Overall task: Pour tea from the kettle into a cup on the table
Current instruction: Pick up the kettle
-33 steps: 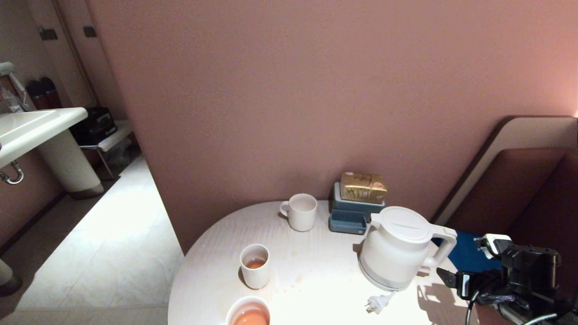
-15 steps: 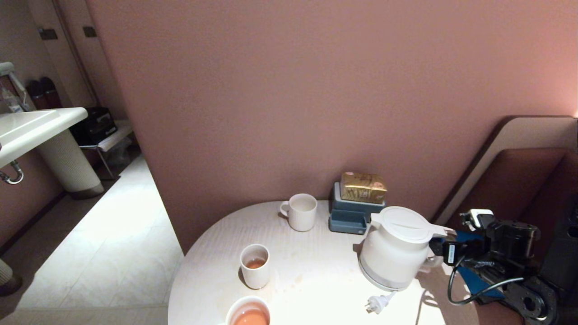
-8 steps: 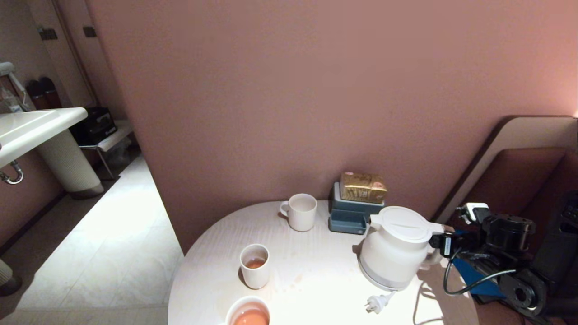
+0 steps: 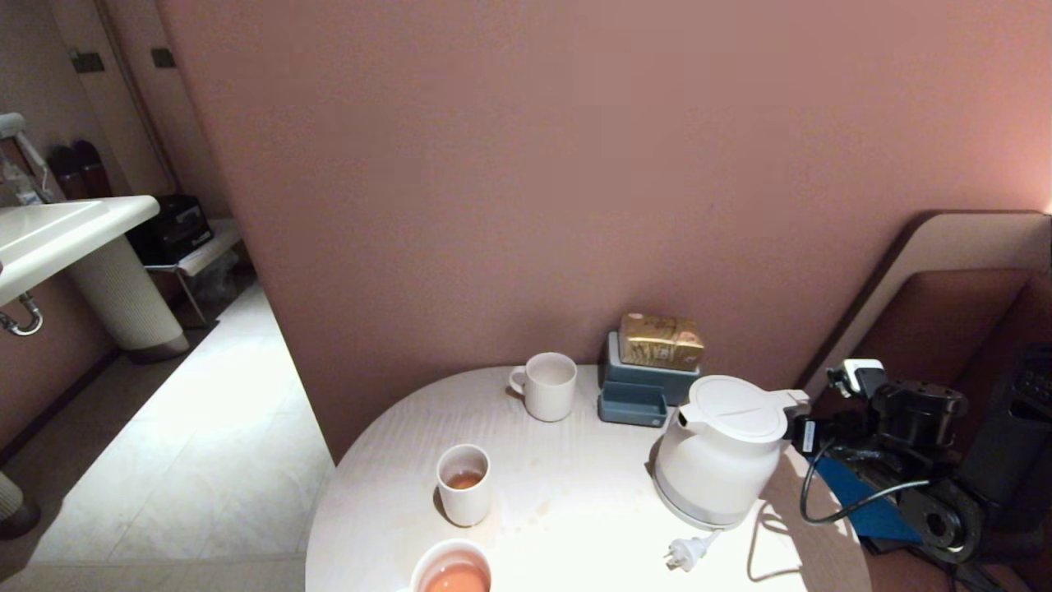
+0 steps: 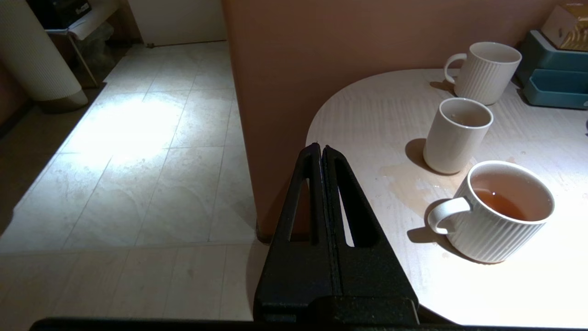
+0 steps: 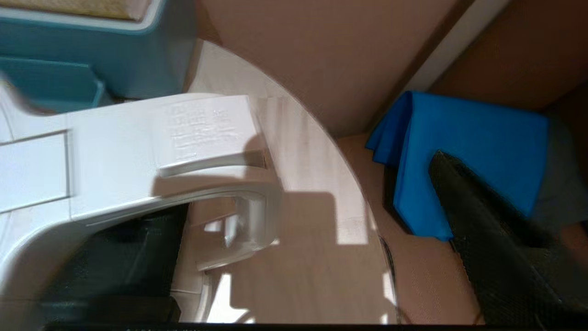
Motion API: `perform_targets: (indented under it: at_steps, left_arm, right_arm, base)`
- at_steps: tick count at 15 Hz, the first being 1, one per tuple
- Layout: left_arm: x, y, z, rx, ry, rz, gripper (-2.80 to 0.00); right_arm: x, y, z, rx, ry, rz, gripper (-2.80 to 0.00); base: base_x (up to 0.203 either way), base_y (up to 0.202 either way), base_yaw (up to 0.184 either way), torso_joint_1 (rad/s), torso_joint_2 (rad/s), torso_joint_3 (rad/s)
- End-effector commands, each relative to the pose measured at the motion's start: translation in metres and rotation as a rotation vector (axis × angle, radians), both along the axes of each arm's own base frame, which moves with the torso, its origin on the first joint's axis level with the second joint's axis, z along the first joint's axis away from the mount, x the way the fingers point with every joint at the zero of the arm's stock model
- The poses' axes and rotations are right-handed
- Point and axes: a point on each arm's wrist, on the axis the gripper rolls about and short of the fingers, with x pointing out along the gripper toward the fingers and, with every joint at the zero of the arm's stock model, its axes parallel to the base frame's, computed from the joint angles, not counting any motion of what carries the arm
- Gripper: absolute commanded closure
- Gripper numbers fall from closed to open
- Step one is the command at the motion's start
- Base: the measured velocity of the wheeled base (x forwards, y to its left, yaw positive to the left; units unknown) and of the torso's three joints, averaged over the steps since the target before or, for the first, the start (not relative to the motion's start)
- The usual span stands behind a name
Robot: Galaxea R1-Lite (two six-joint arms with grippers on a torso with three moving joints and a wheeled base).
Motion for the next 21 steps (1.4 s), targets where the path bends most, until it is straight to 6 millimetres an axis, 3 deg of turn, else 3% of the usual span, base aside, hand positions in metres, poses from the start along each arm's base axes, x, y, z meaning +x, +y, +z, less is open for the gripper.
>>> perform_targets:
  at_steps: [1, 3, 4, 21]
  left_arm:
    - [0.0001, 0.0000, 0.0001, -0.001, 0.001, 0.000, 0.00]
    - [0.0001, 0.0000, 0.0000, -0.001, 0.001, 0.000, 0.00]
    - [0.0001, 0.0000, 0.0000, -0.001, 0.001, 0.000, 0.00]
    - [0.0001, 0.0000, 0.0000, -0.001, 0.001, 0.000, 0.00]
  right_arm:
    - [-0.0004, -0.0001, 0.0001, -0.001, -0.004, 0.000, 0.00]
    - [-0.0031, -0.0003, -0.0014, 0.001, 0.006, -0.003, 0.00]
    - [-0.0048, -0.0001, -0.0010, 0.001, 0.008, -0.004, -2.80]
    - [-0.0080, 0.0002, -0.0016, -0.017, -0.001, 0.002, -2.80]
  base:
    - [0.000, 0.000, 0.000, 0.000, 0.00, 0.000]
    - [0.000, 0.000, 0.000, 0.000, 0.00, 0.000]
    - [0.000, 0.000, 0.000, 0.000, 0.00, 0.000]
    - [0.000, 0.000, 0.000, 0.000, 0.00, 0.000]
